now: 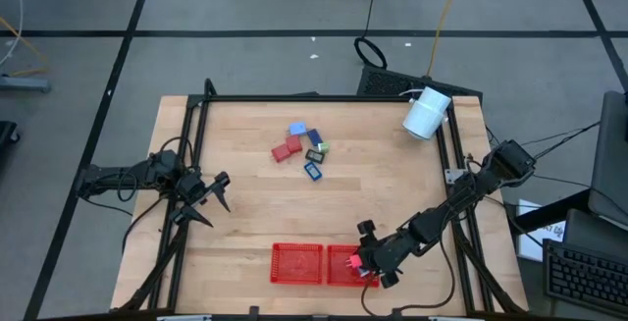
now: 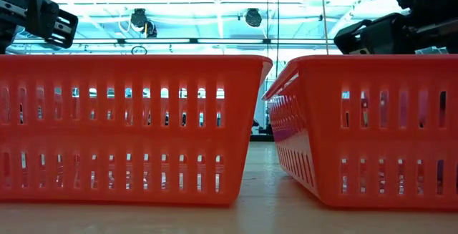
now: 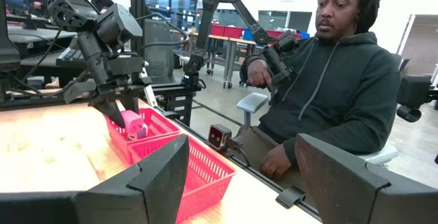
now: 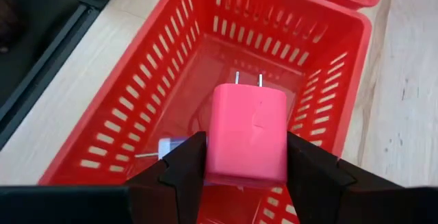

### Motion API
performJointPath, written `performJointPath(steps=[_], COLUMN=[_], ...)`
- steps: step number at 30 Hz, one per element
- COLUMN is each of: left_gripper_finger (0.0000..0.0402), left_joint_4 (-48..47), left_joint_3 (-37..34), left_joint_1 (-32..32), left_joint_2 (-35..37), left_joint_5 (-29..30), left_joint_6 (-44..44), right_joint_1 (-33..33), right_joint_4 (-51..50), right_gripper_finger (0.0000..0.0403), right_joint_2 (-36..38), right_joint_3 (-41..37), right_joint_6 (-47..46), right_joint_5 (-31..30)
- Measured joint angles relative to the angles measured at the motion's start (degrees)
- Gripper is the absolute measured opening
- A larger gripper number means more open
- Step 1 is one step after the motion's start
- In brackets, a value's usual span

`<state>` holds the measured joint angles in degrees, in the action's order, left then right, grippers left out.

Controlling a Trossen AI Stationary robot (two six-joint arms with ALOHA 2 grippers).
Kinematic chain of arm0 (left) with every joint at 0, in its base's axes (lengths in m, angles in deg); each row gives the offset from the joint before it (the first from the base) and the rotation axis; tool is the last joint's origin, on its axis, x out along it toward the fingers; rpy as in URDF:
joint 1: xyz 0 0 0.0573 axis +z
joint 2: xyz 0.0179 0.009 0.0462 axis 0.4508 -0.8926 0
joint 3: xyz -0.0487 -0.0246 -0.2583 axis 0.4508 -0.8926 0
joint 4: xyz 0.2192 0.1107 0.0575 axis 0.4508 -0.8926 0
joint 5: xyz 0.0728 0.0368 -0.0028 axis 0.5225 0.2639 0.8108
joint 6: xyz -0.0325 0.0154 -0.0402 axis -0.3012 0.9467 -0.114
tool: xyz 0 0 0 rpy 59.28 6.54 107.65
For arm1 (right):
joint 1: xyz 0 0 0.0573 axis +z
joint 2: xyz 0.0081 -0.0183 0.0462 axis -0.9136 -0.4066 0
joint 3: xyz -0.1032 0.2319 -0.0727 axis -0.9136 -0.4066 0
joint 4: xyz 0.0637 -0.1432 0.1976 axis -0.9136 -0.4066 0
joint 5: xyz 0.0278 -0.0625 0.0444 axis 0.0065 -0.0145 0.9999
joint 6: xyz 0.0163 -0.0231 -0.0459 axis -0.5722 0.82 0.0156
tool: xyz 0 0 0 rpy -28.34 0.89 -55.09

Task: Pick & Place Office items
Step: Put the pink charger adapter into the right red bin

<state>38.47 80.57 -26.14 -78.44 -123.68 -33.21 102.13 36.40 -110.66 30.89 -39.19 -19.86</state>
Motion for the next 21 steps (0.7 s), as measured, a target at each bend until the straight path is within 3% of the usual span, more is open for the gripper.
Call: performJointPath(steps=[21], left_gripper_finger=[0.0271], left_joint_4=[0.0], left_joint_3=[0.0], left_joint_1=[0.0], left_joint_2=[0.0], left_joint_5=[0.0], left_joint_6=[0.0], right_joint_1=[-0.9], right_joint_4=[1.2], right_gripper_finger=[0.0167], right_joint_2=[0.0], right_joint_3=[-1.8], right_joint_6=[-0.6], right_joint_5=[-0.2])
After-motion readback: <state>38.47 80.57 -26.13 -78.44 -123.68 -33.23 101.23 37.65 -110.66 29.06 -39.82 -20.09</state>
